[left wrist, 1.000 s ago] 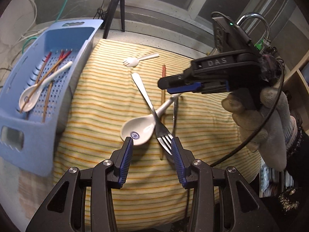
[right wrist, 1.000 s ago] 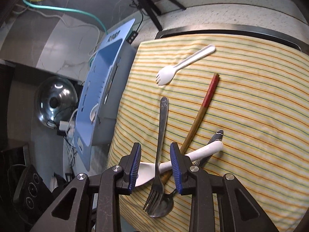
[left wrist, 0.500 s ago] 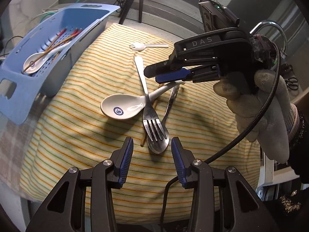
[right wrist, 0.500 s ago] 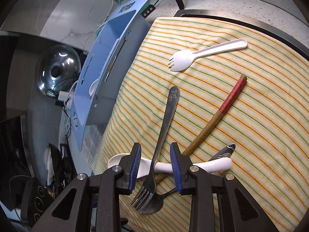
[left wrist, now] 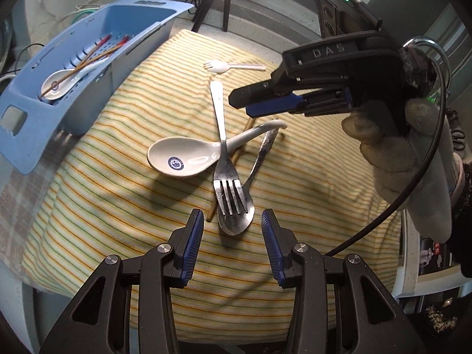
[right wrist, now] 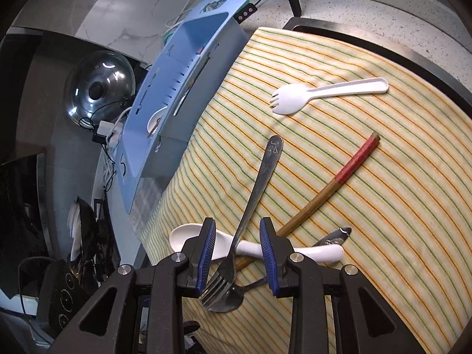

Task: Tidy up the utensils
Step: 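Close the left tool on the metal fork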

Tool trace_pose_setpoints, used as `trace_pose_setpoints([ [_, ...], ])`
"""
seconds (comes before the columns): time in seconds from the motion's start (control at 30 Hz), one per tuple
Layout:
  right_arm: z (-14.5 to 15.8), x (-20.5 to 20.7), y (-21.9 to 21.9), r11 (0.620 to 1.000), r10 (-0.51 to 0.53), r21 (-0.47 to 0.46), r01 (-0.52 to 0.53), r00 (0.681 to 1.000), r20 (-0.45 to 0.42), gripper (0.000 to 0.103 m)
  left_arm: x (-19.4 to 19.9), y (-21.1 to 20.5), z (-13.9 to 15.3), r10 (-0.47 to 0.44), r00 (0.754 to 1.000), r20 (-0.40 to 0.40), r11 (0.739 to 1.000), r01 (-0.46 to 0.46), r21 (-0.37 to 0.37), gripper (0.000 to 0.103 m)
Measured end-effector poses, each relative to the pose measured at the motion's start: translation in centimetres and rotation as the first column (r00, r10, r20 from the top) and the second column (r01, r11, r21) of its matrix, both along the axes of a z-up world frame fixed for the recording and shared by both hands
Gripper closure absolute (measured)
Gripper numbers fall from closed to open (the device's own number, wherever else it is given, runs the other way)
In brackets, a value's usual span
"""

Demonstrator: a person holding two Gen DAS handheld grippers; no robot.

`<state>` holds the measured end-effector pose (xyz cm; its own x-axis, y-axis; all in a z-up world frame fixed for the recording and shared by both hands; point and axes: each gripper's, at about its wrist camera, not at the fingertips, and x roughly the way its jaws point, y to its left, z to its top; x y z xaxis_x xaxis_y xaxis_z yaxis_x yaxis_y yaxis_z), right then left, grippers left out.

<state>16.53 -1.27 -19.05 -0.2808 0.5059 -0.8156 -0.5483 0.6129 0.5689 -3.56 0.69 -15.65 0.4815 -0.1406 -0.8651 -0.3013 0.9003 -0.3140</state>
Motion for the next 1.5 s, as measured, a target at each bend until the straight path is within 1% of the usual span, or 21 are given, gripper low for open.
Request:
trace_pose_setpoints([
  [0.17, -1.3, 0.2, 1.0, 1.000, -0.003, -0.020, 0.003, 1.000, -0.020, 0.075, 0.7, -0.5, -0.7, -0.015, 1.000, -0.019, 1.000, 0.016, 0.019, 0.064],
  [0.4, -2.2, 0.1, 1.4, 1.000, -0.004, -0.031, 0.002, 0.999, -0.043, 0.076, 1.5, -0.3, -1.5, -0.027, 0.999, -0.047, 0.998, 0.030, 0.063, 0.065],
  [0.47, -2.3, 0.0, 1.5, 1.000, -0.003, -0.031, 0.002, 0.999, -0.042, 0.076, 1.7, -0.2, -1.7, -0.029, 0.998, -0.051, 0.998, 0.032, 0.060, 0.070],
  [0.5, -2.4, -0.1, 1.5, 0.999, -0.003, -0.032, 0.002, 0.999, -0.042, 0.076, 1.8, -0.2, -1.8, -0.030, 0.998, -0.051, 0.998, 0.033, 0.058, 0.071],
  [0.57, -2.4, -0.2, 1.7, 0.999, -0.009, -0.031, 0.007, 0.999, -0.048, 0.076, 1.8, -0.2, -2.0, -0.032, 0.998, -0.047, 0.997, 0.035, 0.063, 0.080],
  [0.6, -2.5, -0.3, 1.7, 0.999, -0.009, -0.031, 0.007, 0.999, -0.048, 0.076, 1.9, -0.1, -2.2, -0.033, 0.998, -0.046, 0.997, 0.035, 0.065, 0.081],
  [0.77, -2.6, -0.6, 1.9, 0.999, -0.021, -0.047, 0.020, 1.000, -0.018, 0.083, 2.5, -0.5, -2.5, -0.038, 0.999, -0.034, 0.997, 0.040, 0.071, 0.082],
  [0.83, -2.7, -0.6, 1.9, 0.998, -0.028, -0.055, 0.027, 1.000, -0.007, 0.090, 2.6, -0.4, -2.5, -0.035, 0.999, -0.029, 0.997, 0.037, 0.066, 0.082],
  [0.87, -2.8, -0.6, 1.9, 0.998, -0.032, -0.057, 0.032, 0.999, -0.003, 0.092, 2.7, -0.4, -2.6, -0.034, 0.999, -0.027, 0.997, 0.035, 0.064, 0.082],
  [1.0, -2.9, -0.4, 1.5, 0.998, -0.058, -0.038, 0.057, 0.998, -0.023, 0.093, 2.5, 0.2, -2.6, -0.031, 0.999, -0.018, 0.998, 0.032, 0.058, 0.082],
  [1.23, -2.1, -0.4, 0.9, 0.996, -0.086, -0.015, 0.085, 0.996, -0.039, 0.093, 1.6, 0.7, -1.7, -0.035, 0.999, 0.007, 0.998, 0.034, 0.054, 0.082],
  [1.5, 0.9, -0.6, 1.5, 0.993, -0.107, 0.044, 0.108, 0.994, -0.012, 0.095, 1.2, 1.9, 0.2, -0.044, 0.998, 0.052, 0.997, 0.041, 0.061, 0.082],
])
